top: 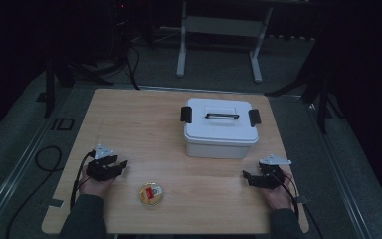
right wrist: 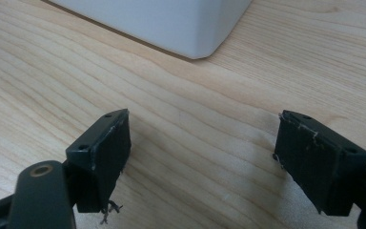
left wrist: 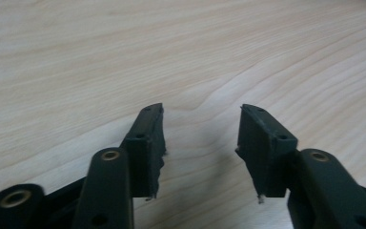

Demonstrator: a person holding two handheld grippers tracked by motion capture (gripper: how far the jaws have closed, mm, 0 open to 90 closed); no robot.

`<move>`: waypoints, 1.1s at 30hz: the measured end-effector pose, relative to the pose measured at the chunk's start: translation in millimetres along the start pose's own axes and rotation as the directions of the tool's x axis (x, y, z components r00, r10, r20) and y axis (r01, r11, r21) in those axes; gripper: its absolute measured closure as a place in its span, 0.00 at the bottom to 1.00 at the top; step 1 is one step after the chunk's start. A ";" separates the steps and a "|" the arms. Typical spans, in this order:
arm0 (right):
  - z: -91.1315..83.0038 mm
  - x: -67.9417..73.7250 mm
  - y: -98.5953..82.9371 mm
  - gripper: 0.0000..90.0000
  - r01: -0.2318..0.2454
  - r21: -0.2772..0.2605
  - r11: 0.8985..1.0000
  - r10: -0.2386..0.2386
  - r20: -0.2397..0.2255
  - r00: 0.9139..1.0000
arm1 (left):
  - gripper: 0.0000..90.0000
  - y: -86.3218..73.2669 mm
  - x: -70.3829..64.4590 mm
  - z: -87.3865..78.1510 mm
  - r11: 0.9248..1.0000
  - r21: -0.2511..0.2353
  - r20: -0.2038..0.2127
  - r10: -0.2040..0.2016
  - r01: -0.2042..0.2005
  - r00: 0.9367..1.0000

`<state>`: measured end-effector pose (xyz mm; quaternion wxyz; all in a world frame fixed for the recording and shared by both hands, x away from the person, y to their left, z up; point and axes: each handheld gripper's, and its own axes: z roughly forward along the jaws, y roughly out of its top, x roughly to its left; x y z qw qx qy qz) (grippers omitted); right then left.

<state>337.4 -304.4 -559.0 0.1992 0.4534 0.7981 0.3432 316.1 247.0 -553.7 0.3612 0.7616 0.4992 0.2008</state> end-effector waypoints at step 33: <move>-24.4 20.1 7.9 0.60 0.046 -0.078 0.996 -0.046 0.009 0.999 | 0.67 9.7 -28.0 -15.1 0.996 -0.009 0.108 0.086 -0.085 0.990</move>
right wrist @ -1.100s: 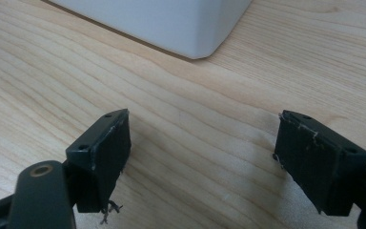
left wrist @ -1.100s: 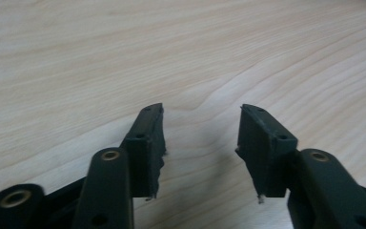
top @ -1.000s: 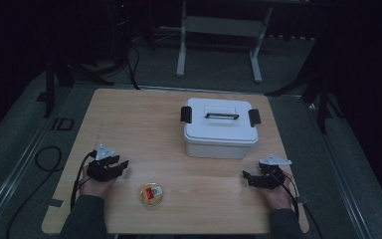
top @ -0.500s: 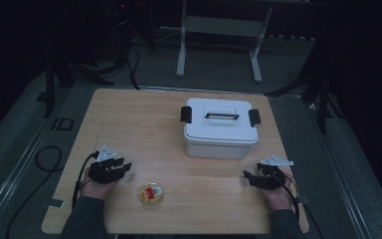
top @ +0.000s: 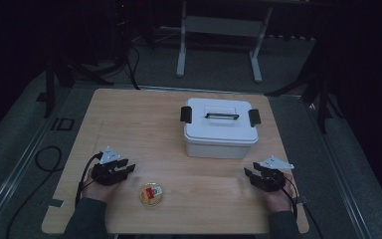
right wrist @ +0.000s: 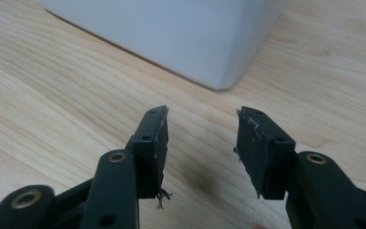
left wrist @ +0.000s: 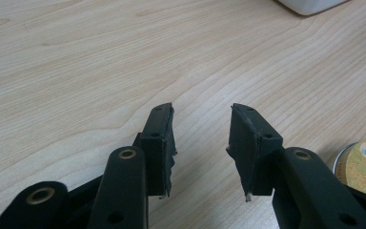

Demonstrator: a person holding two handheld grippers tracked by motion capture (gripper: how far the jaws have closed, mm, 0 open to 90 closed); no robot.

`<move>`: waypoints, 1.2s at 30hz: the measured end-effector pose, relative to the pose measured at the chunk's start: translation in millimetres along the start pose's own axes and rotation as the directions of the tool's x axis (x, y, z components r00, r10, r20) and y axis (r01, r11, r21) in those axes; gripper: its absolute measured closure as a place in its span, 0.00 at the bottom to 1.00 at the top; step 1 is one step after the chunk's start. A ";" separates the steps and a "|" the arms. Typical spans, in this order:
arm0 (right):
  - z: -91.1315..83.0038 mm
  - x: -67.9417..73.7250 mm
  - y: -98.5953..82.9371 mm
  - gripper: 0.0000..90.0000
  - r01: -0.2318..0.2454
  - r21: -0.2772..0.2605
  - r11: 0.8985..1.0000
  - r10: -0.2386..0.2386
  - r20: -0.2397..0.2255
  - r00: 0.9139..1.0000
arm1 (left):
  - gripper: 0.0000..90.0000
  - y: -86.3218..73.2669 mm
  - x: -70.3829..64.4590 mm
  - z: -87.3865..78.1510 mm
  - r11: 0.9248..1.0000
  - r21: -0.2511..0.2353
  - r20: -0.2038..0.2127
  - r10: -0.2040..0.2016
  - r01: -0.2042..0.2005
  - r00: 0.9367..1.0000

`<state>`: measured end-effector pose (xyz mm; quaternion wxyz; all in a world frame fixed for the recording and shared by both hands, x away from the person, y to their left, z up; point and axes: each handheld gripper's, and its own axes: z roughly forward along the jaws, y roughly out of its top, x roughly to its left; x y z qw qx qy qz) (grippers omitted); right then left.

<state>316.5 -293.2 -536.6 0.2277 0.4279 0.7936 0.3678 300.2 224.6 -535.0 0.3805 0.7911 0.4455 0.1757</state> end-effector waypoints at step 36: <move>-32.4 12.5 33.2 0.63 0.017 -0.101 0.995 -0.012 0.053 0.999 | 0.71 11.9 -21.4 -12.7 0.998 -0.051 0.065 0.047 -0.044 0.997</move>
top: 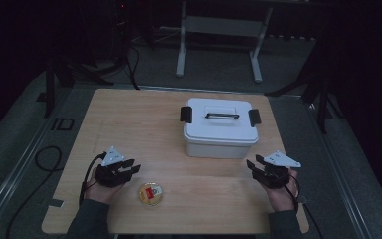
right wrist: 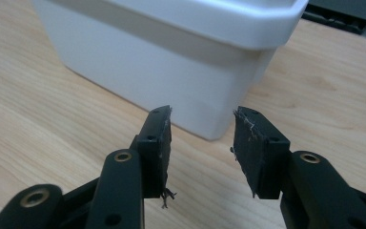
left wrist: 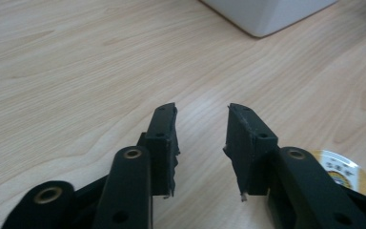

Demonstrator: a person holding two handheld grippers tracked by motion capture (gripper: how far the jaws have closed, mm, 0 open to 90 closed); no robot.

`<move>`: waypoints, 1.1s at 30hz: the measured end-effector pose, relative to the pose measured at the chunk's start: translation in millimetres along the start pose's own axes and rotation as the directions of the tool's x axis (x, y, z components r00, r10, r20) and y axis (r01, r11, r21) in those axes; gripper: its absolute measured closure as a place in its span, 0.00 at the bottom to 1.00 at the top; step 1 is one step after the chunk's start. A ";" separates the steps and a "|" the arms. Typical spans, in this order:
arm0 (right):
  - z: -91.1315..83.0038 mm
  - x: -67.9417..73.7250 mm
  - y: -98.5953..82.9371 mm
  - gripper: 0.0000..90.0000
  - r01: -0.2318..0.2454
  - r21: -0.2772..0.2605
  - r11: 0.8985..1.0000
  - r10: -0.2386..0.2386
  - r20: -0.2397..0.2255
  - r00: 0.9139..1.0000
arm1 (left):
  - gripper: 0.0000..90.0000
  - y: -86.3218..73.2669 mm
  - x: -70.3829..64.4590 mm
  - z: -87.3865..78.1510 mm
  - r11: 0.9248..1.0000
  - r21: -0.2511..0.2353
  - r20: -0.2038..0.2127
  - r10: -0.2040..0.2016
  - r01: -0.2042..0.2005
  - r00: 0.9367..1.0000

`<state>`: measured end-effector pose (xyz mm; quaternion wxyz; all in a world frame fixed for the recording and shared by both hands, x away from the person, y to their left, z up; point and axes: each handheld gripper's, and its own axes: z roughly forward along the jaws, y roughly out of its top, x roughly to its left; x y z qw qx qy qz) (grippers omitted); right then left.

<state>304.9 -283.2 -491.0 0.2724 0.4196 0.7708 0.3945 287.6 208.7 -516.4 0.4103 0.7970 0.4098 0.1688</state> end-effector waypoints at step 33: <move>-5.6 1.0 12.8 0.59 0.010 -0.019 1.000 -0.010 0.018 1.000 | 1.00 -22.0 -30.8 -18.3 0.986 0.121 0.014 0.113 -0.114 0.994</move>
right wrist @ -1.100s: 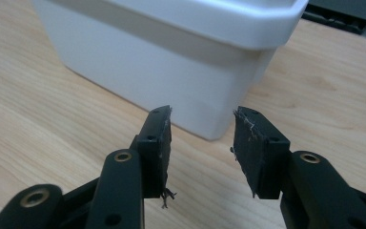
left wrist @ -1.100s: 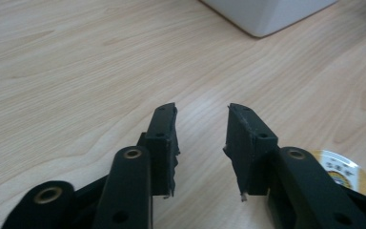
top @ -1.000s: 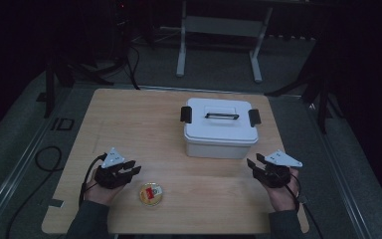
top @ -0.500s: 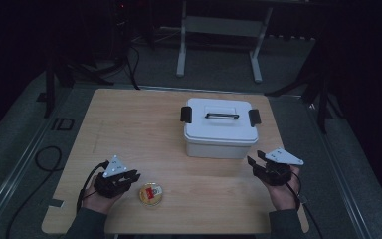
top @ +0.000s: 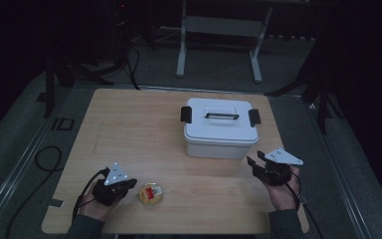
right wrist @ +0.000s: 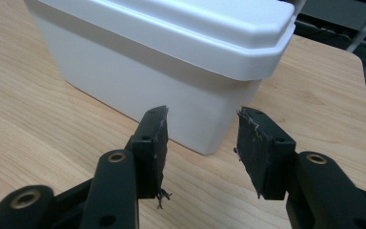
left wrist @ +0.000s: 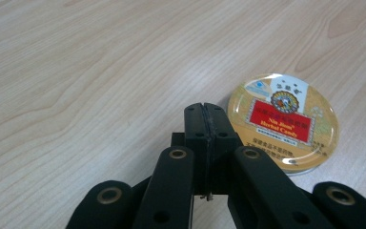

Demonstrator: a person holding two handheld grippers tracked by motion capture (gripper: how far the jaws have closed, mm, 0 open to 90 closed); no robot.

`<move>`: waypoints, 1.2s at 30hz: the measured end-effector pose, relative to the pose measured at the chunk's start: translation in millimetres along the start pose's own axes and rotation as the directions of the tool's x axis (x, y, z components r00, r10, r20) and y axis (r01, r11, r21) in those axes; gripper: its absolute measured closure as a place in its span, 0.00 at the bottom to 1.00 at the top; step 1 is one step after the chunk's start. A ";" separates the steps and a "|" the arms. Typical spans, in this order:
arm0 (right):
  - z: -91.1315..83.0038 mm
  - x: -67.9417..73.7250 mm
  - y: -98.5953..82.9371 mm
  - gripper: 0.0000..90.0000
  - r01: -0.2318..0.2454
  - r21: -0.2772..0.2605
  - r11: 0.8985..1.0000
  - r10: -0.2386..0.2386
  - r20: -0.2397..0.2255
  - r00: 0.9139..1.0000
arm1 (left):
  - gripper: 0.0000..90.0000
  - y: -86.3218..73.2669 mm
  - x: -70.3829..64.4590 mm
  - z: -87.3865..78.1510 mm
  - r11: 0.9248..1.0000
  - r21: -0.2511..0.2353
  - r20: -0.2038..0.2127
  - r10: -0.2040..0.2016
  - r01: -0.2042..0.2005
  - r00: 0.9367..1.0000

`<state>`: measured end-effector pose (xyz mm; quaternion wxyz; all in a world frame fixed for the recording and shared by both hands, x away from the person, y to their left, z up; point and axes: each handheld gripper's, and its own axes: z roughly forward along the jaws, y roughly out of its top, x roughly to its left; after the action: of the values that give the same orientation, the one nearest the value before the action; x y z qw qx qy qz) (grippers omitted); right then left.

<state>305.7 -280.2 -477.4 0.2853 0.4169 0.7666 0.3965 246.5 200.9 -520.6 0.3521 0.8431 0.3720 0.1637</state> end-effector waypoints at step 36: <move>-1.4 -1.7 -0.3 0.59 0.005 0.005 1.000 -0.005 0.018 1.000 | 1.00 -16.9 -5.8 1.7 0.997 0.078 0.005 0.008 -0.008 1.000</move>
<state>305.4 -282.3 -476.7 0.2921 0.4192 0.7659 0.3904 234.9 203.8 -534.0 0.3191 0.8581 0.3739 0.1485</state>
